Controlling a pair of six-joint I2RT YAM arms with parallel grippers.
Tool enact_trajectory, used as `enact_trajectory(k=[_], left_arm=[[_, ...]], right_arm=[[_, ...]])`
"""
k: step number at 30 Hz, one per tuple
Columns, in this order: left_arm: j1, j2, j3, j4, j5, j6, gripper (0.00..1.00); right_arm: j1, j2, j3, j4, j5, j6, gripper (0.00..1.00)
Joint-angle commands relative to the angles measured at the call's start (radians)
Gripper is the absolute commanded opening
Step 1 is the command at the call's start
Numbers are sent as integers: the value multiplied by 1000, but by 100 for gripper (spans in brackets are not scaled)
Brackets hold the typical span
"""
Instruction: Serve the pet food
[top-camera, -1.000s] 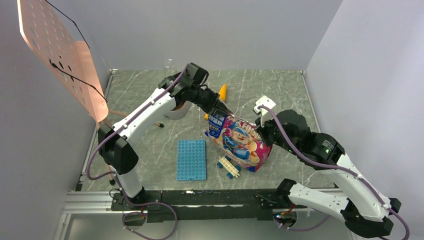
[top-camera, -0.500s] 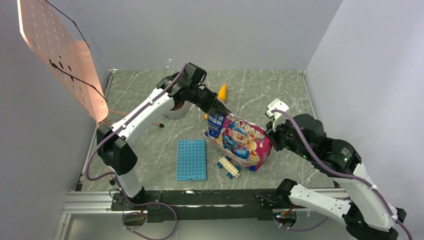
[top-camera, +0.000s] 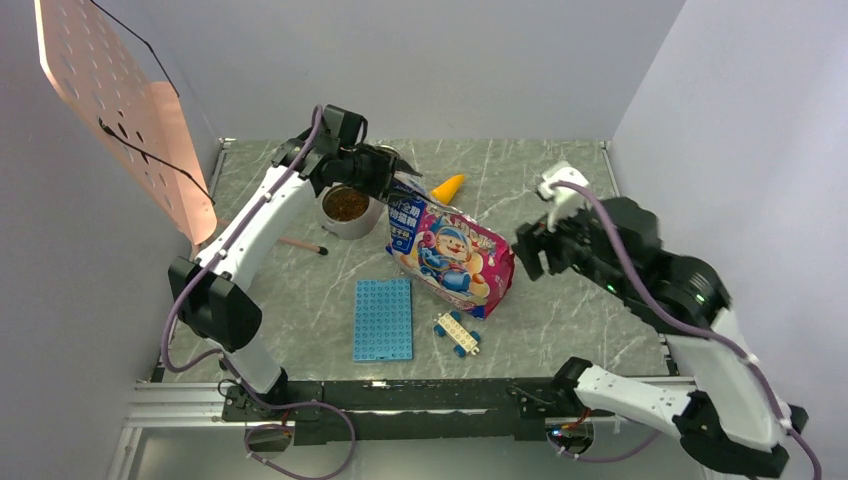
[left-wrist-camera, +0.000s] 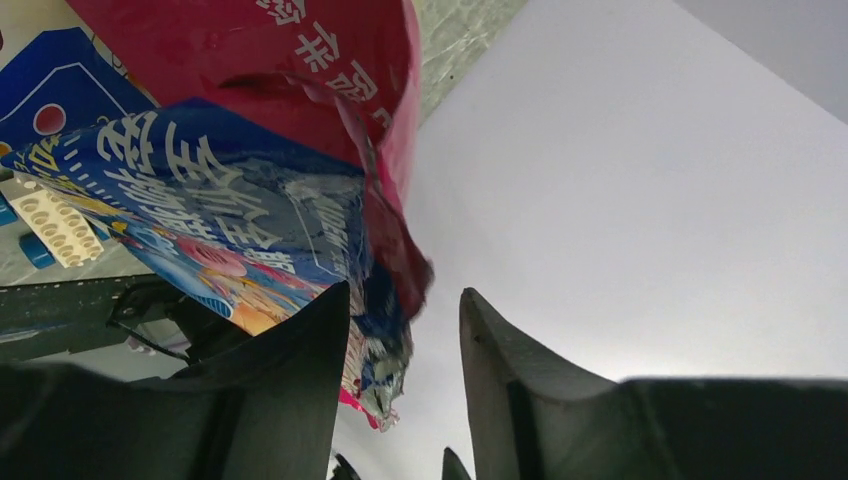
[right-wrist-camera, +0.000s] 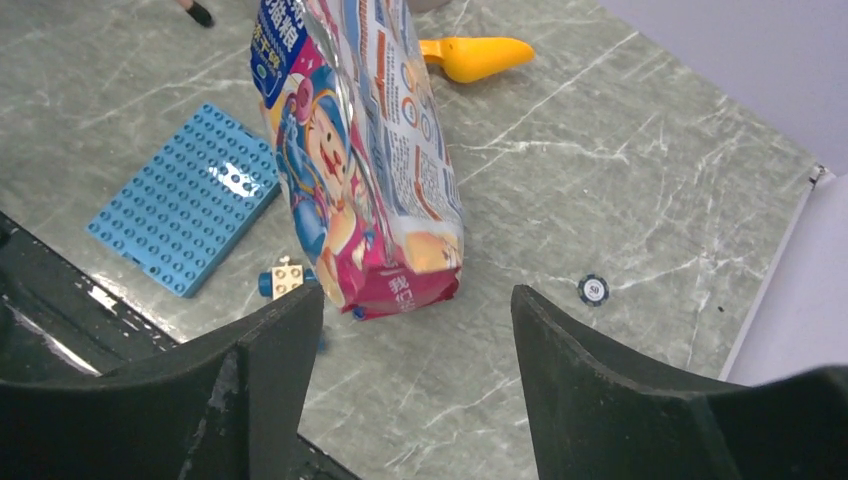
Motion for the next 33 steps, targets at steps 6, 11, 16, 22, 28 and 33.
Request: enact_trajectory(k=[6,11,16,22,28,33], left_arm=[[19,-100,-17,19,-89,47,53],[39,-108,-38,34,-117,58,48],[59,-74,-13,41,-129,74,41],[71,-34,38,-4,-136,117,38],[74,-43,-3,22,-112,122,21],[76,-55,-5,33,-63,114,9]], right_arm=[[-1,236,72,176,-6,-112,80],[0,331,52,255,-40,-173,79],[3,433,84,299,-37,-227,77],[57,527,94,358,8,-289,76],[116,605,84,487,98,-353,76],[121,705,139,535,115,-390,67]])
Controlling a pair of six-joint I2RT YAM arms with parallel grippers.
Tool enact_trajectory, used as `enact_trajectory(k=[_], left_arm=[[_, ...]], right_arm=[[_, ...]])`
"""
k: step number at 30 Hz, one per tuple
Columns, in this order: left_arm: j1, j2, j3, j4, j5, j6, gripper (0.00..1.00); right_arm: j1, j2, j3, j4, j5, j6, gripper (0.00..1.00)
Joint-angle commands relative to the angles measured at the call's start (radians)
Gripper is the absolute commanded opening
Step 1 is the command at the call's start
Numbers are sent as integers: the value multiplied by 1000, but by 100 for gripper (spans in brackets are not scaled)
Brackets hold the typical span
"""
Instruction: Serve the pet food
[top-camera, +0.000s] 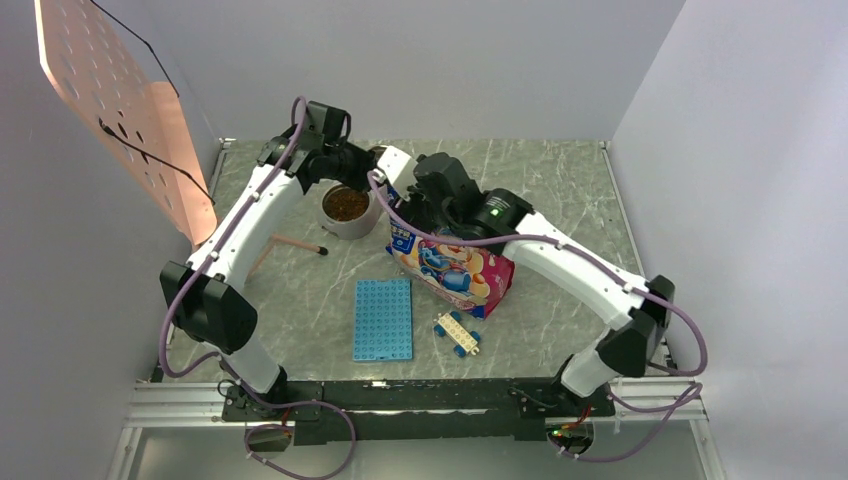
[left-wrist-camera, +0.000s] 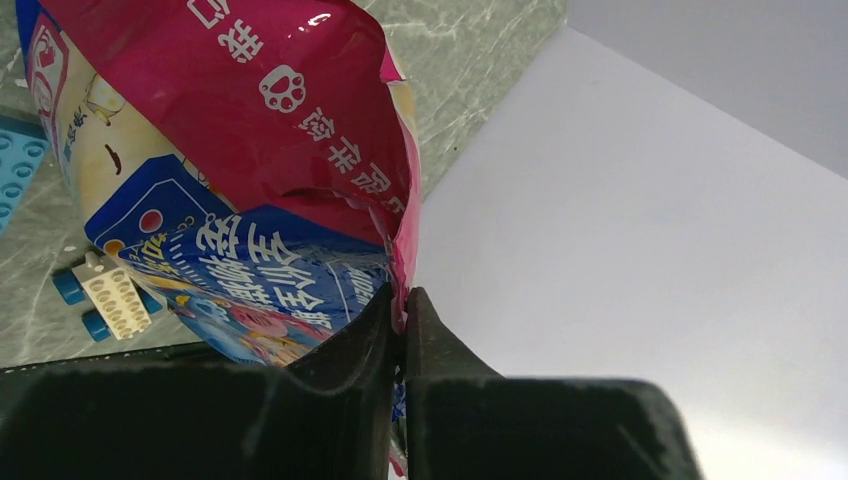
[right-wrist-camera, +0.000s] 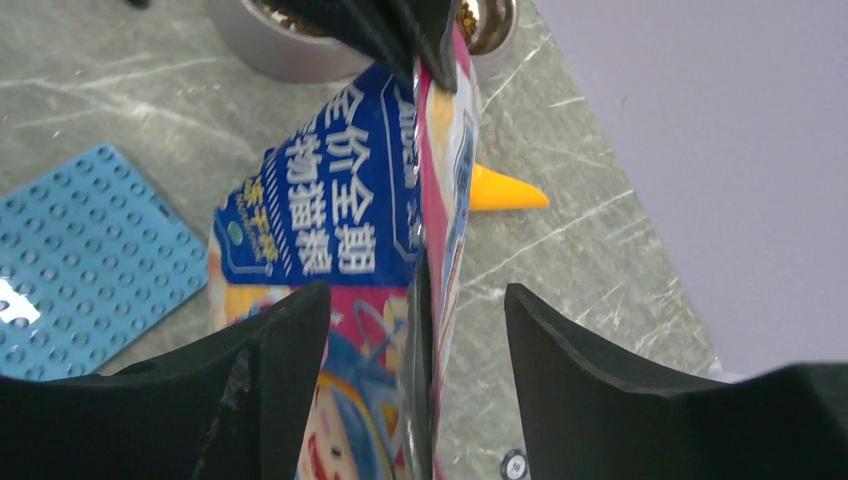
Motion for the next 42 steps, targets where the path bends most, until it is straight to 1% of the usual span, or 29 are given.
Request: enact_trajectory(k=[1,4,6,9,11,15,16,18,19,21,23,26,31,36,42], left_arm=[[8,-28,-4,48,57,6,7],[18,-41,-27,66,68,13,3],[24,-47,-50,80,83,14,0],[32,-49,-74,96,128,5,0],[32,-49,-68,84,151,-1,0],[32,-20,16,-36,171,1,0],[33,-8,41,-63,174,9,0],[33,17,105,-124,160,28,0],[34,30,133,-167,150,38,0],[39,52,165,-201,149,55,0],[44,58,163,-203,158,55,0],[46,54,162,-200,143,56,0],[46,47,156,-196,148,45,0],[41,40,162,-216,123,56,0],[41,28,98,-175,116,45,0]], right_arm=[[1,78,73,109,46,-59,65],[-1,87,45,184,69,-87,60],[0,100,47,193,77,-98,58],[-1,130,54,188,99,-120,52],[-4,149,63,198,128,-125,45],[-7,171,83,185,169,-133,31],[-7,166,74,183,177,-133,24],[-17,147,65,152,158,-119,0],[-19,136,59,140,172,-110,0],[-30,113,59,71,140,-95,0],[-42,83,55,11,106,-89,0],[-91,44,65,-63,48,-43,0],[-149,-12,16,-55,0,27,0],[-152,-32,-27,-33,53,34,0],[-149,-61,-45,-75,146,54,0]])
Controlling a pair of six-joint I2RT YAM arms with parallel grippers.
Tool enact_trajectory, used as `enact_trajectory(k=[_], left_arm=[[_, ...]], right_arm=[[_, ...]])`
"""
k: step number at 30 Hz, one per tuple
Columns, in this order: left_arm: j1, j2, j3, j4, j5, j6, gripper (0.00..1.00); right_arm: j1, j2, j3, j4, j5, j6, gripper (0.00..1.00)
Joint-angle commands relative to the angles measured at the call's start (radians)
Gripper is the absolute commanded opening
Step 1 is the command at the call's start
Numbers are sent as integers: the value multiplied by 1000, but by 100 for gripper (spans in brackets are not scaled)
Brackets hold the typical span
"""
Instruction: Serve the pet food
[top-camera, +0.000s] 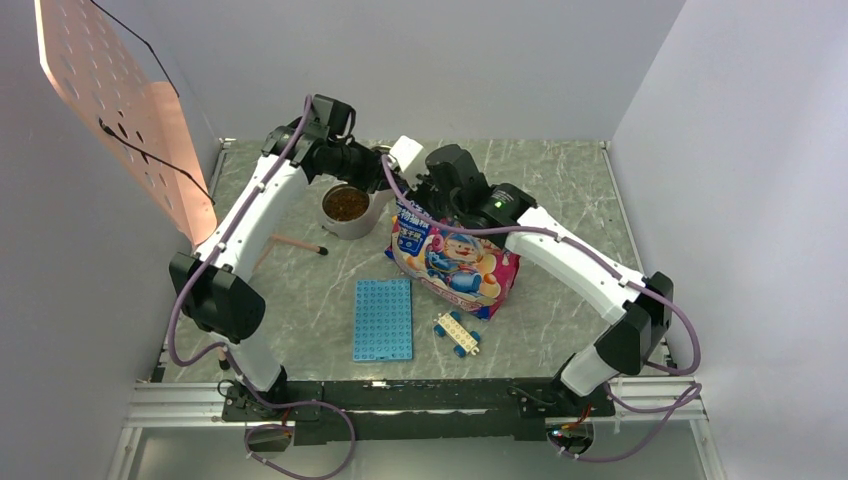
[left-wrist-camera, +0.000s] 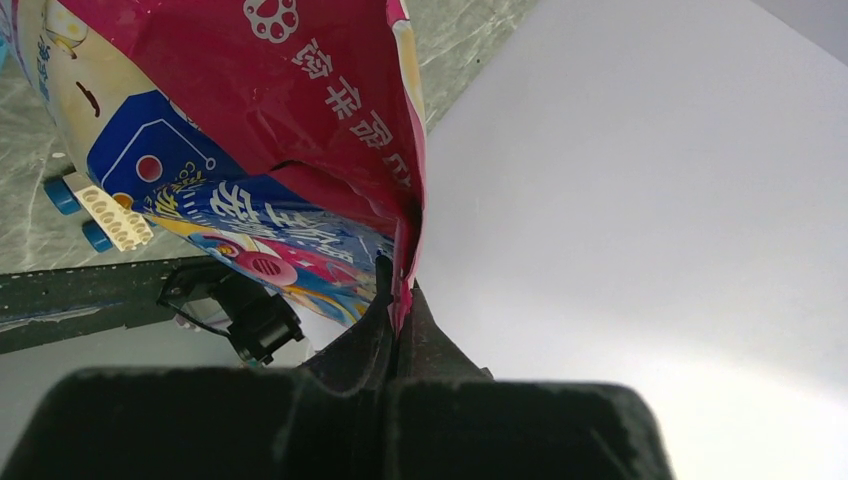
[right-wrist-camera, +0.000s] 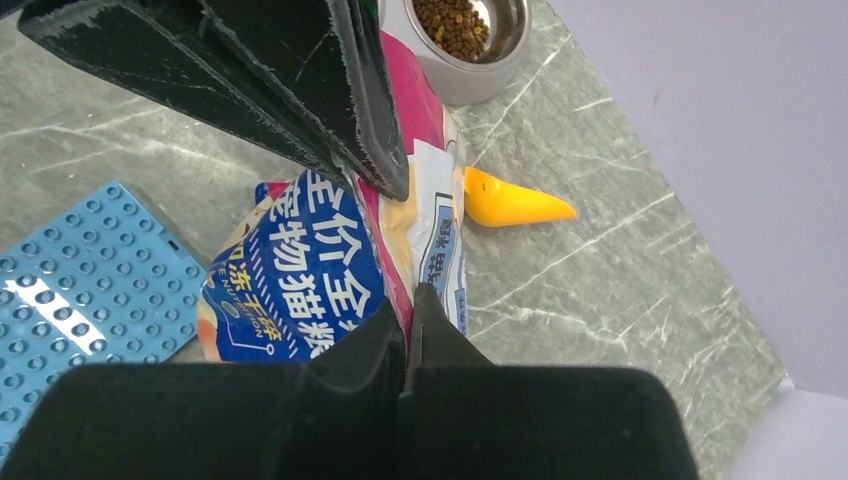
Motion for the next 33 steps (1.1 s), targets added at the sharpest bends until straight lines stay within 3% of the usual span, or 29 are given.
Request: enact_trajectory(k=[1,11,16,18,26,28,30,32,33], left_arm=[[30,-46,-30,-31,-64,19,0],[51,-40,-53,15,-102,27,0],[62,-46,-46,19,-94,18,0],[70,-55,-53,19,-87,11,0],[92,-102,-114,71,-66,-16,0],[83,-123,-172,150,-36,-28,0],[62,-144,-237,211,-19,-43,22],[20,-159,-262,243,-21,-47,46],[0,-160,-268,254,-18,-47,52]], right_arm=[[-52,-111,-15,-190,258,17,0],[-19,-159,-47,-237,328,23,0],[-19,-140,-24,-217,305,22,28],[-21,-115,-3,-218,291,29,31],[-17,-66,69,-225,200,37,22],[-7,-54,97,-232,162,34,10],[5,-33,135,-246,138,39,0],[22,-10,168,-257,124,41,0],[30,-2,181,-262,116,42,0]])
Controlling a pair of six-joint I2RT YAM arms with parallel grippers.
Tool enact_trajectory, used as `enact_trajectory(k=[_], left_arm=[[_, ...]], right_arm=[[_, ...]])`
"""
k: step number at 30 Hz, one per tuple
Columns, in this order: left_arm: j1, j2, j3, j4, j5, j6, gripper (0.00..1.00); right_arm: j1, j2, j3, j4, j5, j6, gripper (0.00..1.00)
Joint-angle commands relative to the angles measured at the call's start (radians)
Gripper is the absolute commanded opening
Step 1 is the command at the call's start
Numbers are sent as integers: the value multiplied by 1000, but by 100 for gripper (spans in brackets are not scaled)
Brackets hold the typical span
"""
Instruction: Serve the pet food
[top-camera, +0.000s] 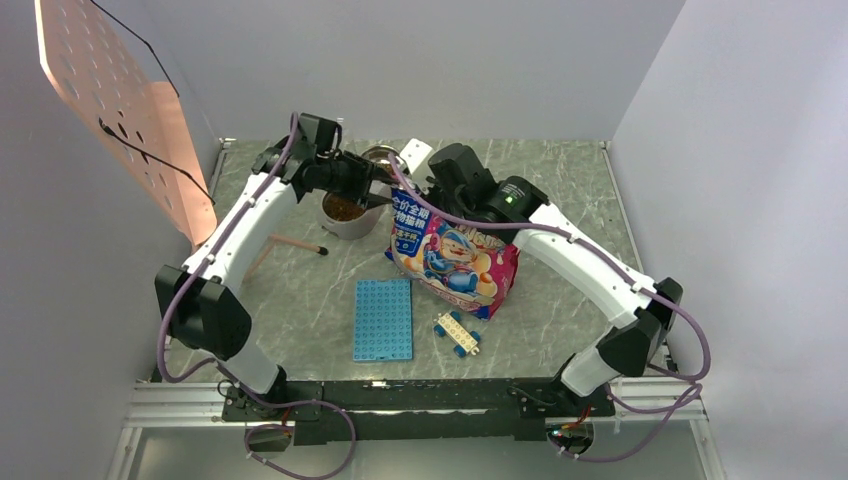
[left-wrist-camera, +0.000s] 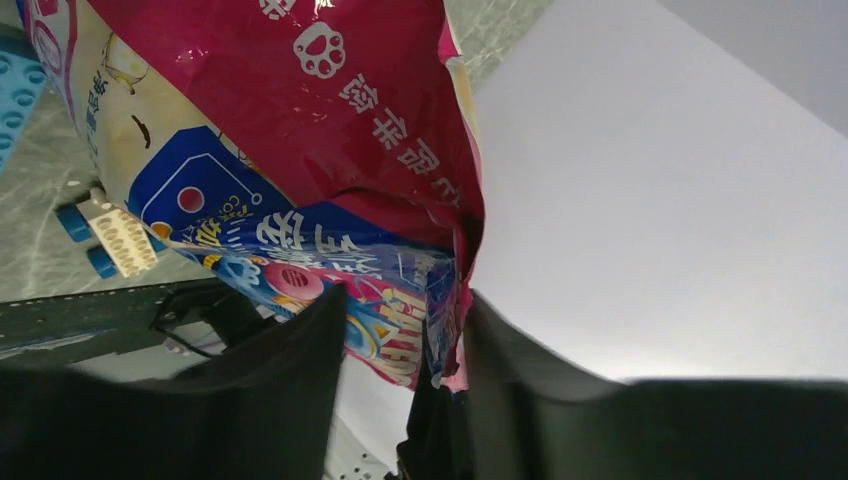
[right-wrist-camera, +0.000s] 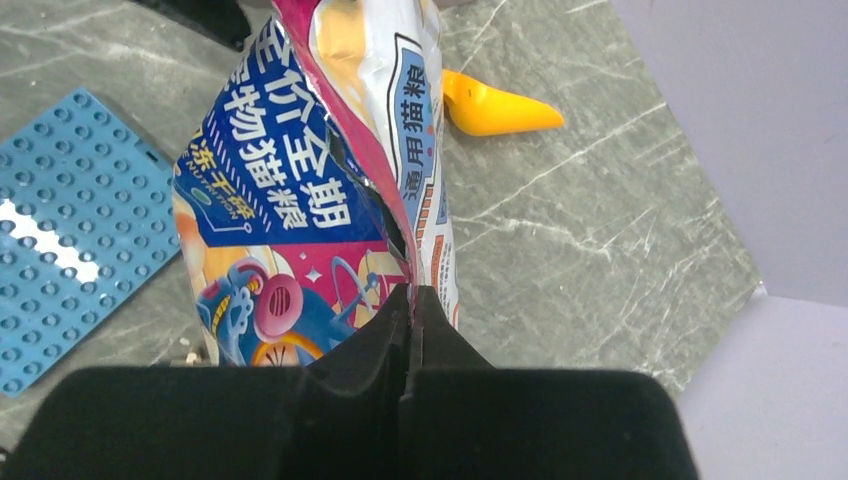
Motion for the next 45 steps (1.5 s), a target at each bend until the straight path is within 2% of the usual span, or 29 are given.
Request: enact_trajectory(k=[1,4,7,10,11,12,13,14,16,17,20,25,27,30,33,45], left_arm=[[-56,-50,-38,105,-25,-18,56],[-97,-28,-22,122,-19,-11,60],[-114,4,6,126,-9,-3,60],[-122,22,21,157,-6,-9,53],[-123,26,22,166,-8,-9,48],[-123,25,17,178,-4,-11,37],[-121,22,8,195,-4,-14,26],[-117,15,-2,211,-7,-19,16],[-108,-2,-23,242,-10,-34,5],[-101,-10,-27,248,-6,-38,1],[-82,-12,-5,197,15,-54,0],[-59,61,145,-40,67,-13,0],[-56,86,199,-98,53,10,0],[-38,98,217,-129,31,28,0],[-16,98,209,-136,11,50,0],[53,110,222,-171,-36,103,0]], right_arm=[[17,30,105,-16,19,-4,0],[27,39,124,-28,9,4,0],[37,29,116,-19,9,0,0],[40,30,119,-18,26,-2,0],[39,32,119,-18,32,-1,0],[39,32,114,-18,39,1,0],[40,31,104,-12,47,3,3],[40,25,89,-4,58,4,10],[39,7,35,29,78,-4,25],[40,-2,5,52,91,-14,29],[42,-6,-46,106,134,-37,38],[57,36,-39,124,240,-74,42],[55,43,-51,127,306,-79,41],[55,10,-74,108,346,-83,30],[57,-38,-83,56,328,-73,0],[55,-157,-118,-62,306,-72,0]])
